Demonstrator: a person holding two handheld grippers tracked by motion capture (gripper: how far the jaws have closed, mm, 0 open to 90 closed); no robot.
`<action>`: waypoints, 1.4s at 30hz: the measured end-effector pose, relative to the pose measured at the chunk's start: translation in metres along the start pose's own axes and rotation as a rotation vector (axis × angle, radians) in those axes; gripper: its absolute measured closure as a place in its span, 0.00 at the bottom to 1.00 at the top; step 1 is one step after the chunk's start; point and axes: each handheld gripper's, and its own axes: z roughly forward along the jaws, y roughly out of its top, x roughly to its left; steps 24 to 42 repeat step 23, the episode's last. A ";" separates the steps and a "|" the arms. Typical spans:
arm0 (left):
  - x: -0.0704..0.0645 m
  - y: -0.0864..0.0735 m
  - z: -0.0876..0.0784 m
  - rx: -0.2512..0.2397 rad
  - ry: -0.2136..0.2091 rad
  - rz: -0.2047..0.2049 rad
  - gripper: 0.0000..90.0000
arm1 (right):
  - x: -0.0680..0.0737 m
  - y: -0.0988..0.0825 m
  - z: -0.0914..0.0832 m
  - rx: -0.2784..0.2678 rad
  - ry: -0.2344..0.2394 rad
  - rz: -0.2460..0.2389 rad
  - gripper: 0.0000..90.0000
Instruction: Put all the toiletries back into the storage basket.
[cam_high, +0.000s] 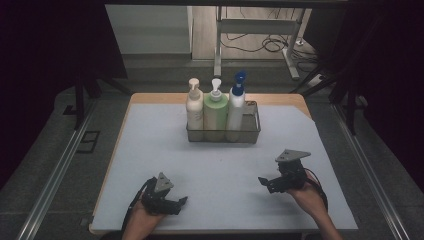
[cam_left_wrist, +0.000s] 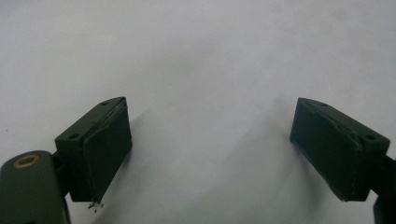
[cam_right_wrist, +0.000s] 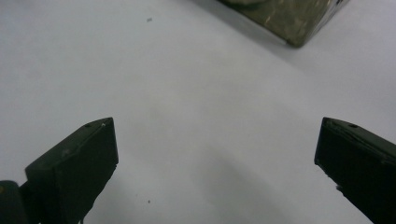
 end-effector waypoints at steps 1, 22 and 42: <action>0.000 0.000 0.000 0.000 0.000 0.000 0.14 | 0.001 -0.003 0.001 0.004 0.004 0.002 0.00; 0.000 0.000 0.000 0.000 0.000 0.000 0.14 | 0.007 -0.044 0.023 0.021 0.002 0.026 0.00; 0.000 0.000 0.000 0.000 0.000 0.000 0.14 | 0.007 -0.044 0.023 0.021 0.002 0.026 0.00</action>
